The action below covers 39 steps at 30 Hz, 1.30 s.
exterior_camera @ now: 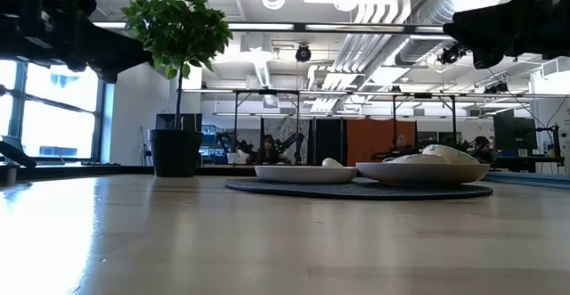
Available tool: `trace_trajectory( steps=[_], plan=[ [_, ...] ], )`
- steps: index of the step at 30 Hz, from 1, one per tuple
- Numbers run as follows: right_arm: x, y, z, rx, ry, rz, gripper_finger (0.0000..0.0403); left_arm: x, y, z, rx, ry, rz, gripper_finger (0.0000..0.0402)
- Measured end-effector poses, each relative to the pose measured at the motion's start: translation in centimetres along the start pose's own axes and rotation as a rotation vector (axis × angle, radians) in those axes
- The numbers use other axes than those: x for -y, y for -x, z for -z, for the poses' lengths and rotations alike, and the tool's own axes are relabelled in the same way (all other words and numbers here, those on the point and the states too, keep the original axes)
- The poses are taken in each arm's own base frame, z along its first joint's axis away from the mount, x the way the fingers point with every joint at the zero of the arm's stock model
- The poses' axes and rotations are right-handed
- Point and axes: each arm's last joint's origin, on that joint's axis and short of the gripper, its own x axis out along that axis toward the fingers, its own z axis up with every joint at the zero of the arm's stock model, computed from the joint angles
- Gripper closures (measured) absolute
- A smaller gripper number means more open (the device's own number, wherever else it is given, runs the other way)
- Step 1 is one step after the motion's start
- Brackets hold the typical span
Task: Pick & Place donuts
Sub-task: Return to Home Position
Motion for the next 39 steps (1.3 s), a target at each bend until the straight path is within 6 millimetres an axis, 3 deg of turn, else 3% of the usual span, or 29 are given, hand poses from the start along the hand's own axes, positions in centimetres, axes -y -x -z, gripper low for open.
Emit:
trace_trajectory(
  steps=[39],
  plan=[
    [-0.02,0.0,0.27,-0.025,-0.029,-0.002,0.0245,0.01,-0.01,0.09,-0.004,-0.001,0.002,0.0231]
  ],
)
